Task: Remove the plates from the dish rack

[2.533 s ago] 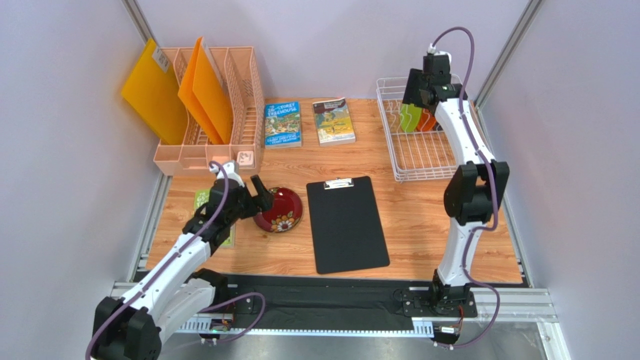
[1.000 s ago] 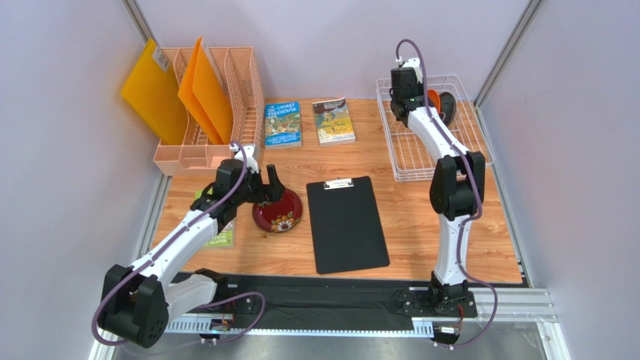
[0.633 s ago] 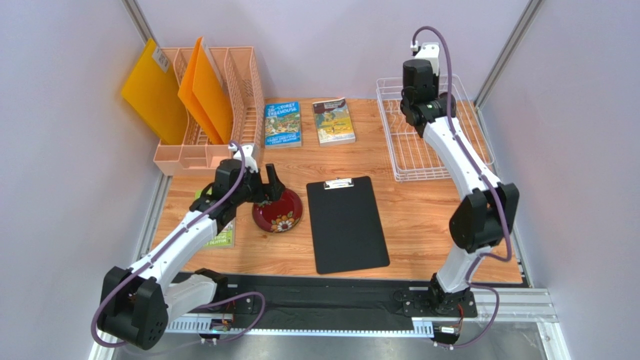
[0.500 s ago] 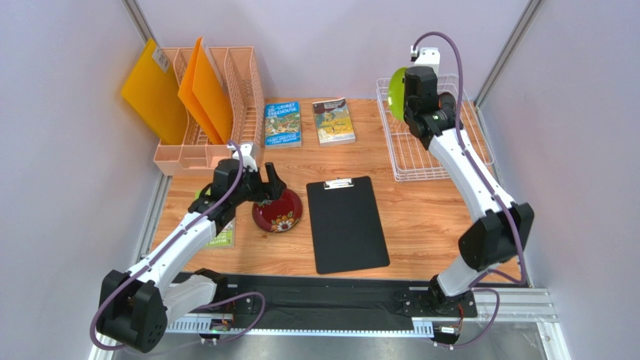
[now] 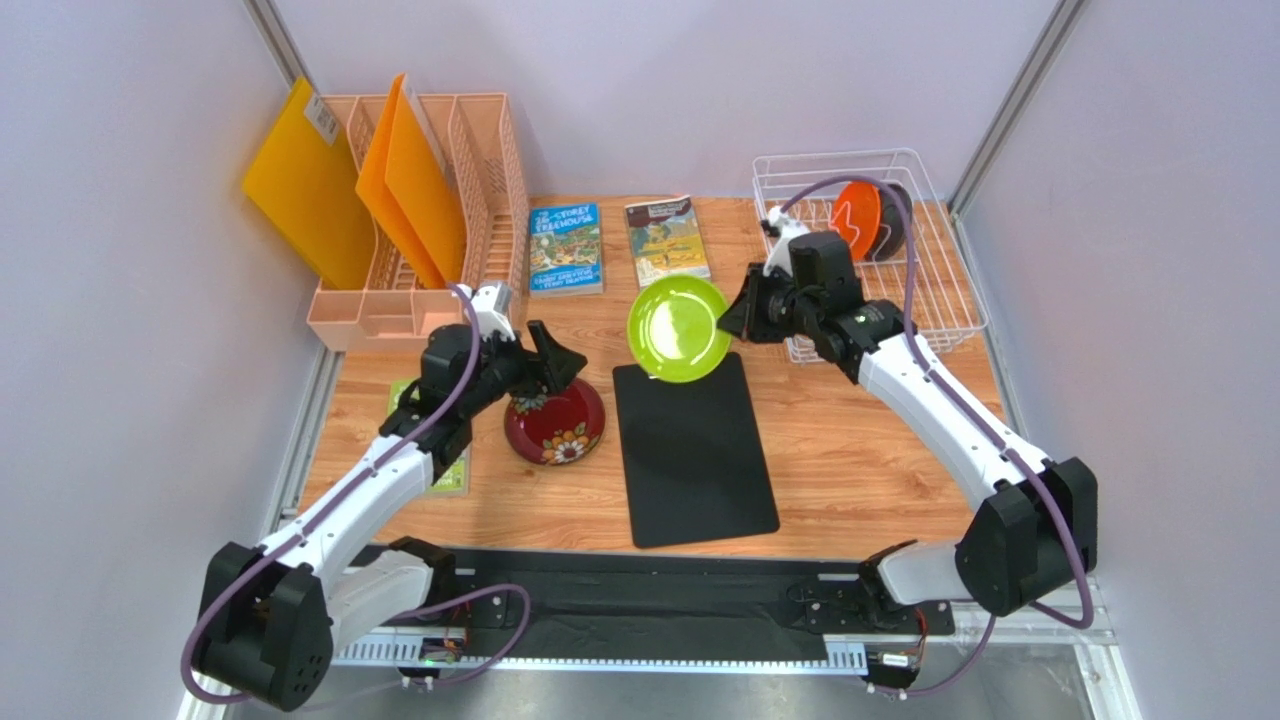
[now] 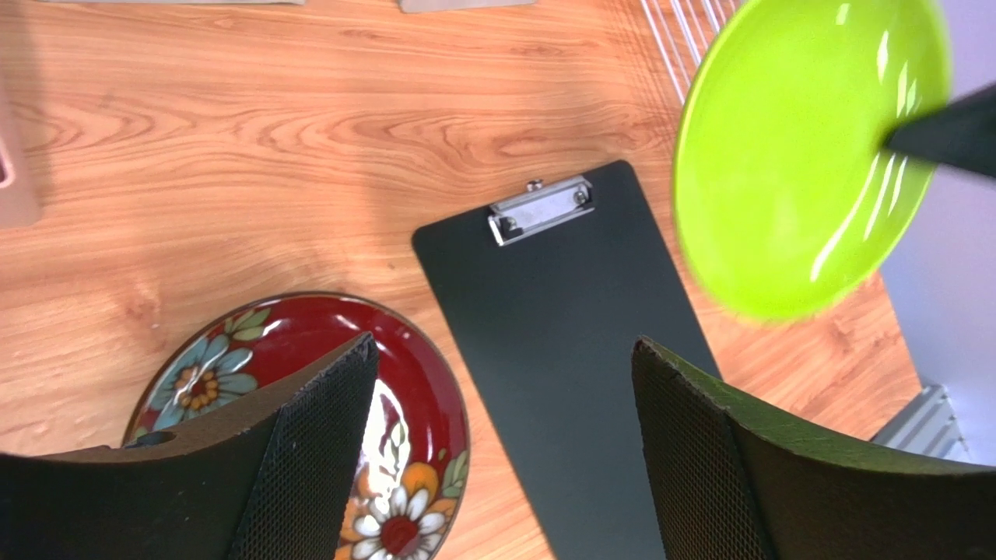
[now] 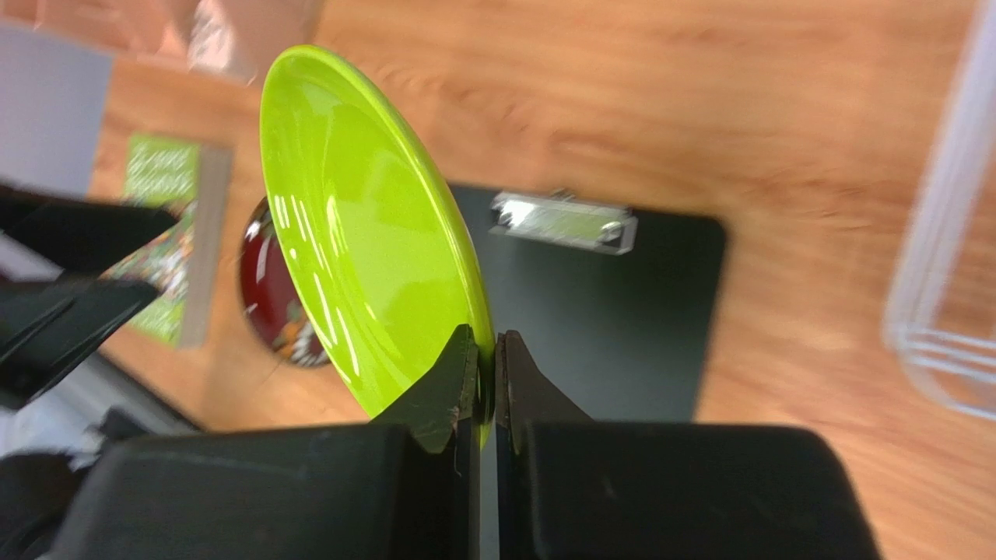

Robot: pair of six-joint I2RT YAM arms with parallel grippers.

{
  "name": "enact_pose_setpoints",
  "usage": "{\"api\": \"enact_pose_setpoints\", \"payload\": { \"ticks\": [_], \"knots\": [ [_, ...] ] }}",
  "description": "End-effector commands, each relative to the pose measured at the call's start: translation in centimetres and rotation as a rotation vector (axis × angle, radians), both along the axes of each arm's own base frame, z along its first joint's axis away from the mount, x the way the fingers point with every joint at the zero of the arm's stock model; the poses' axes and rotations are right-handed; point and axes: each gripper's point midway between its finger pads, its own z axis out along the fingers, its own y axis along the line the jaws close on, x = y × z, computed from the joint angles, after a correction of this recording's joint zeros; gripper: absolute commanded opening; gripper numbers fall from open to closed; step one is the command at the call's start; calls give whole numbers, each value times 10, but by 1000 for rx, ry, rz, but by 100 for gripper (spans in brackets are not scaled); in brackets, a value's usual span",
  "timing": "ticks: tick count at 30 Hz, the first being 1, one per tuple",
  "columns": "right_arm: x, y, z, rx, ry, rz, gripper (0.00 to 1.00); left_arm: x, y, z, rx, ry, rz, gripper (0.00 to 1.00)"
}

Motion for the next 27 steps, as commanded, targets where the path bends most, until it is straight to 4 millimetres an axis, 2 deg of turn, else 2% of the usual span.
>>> {"api": "enact_pose_setpoints", "payload": {
  "ticks": [1, 7, 14, 18, 23, 27],
  "knots": [
    [-28, 48, 35, 229, -18, 174, 0, 5, -13, 15, -65, -52, -35, 84],
    [-42, 72, 30, 292, 19, 255, 0, -1, -13, 15, -87, -76, -26, 83],
    [-45, 88, 19, 309, 65, 289, 0, -6, -17, 25, -113, -111, -30, 83],
    [-36, 79, 11, 260, 43, 229, 0, -7, -11, 25, -102, -123, 0, 83],
    [-21, 57, 7, 180, 1, 123, 0, -11, 5, 20, -51, -112, 62, 83],
    [-18, 54, 3, 160, 5, 114, 0, -15, 10, 21, -57, -128, 80, 84]
  ]
}}
